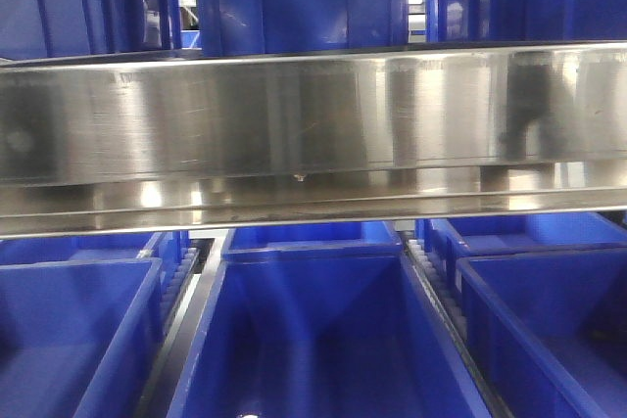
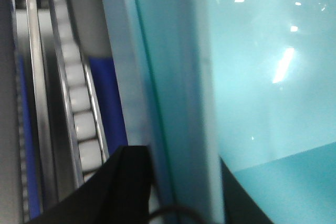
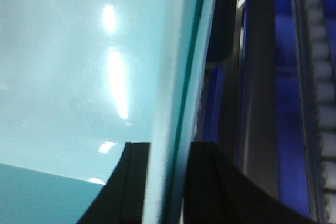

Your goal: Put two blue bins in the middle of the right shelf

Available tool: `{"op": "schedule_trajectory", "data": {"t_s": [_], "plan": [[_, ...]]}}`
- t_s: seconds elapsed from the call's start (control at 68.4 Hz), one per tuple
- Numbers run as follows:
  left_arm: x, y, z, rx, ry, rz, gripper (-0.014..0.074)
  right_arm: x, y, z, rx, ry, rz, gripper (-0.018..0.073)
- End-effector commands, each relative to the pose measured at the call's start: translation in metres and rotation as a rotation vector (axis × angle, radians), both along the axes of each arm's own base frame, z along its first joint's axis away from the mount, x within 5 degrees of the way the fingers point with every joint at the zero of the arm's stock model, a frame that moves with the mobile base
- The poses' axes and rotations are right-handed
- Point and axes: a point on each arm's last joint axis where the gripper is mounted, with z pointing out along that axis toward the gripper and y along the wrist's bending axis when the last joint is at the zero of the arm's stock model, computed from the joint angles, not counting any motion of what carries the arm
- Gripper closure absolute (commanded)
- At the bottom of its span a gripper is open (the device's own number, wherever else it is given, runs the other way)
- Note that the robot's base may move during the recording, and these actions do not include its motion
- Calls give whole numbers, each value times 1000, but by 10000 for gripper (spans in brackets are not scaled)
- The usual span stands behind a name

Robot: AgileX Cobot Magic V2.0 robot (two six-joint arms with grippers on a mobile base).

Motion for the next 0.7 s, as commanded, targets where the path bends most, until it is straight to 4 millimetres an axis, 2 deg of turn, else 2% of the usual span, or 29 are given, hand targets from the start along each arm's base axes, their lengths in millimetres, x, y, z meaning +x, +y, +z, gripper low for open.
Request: {"op": "schedule_trajectory", "data": {"t_s": [0.0, 0.205, 0.687], "plan": [[-16, 4, 33, -86, -156, -14, 707, -6, -5, 26, 7, -139, -1, 713], [-25, 8, 53, -113, -218, -14, 707, -8, -6, 33, 13, -155, -1, 713], [-22, 7, 51, -103, -216, -12, 707, -8, -6, 32, 11, -151, -1, 713]]}}
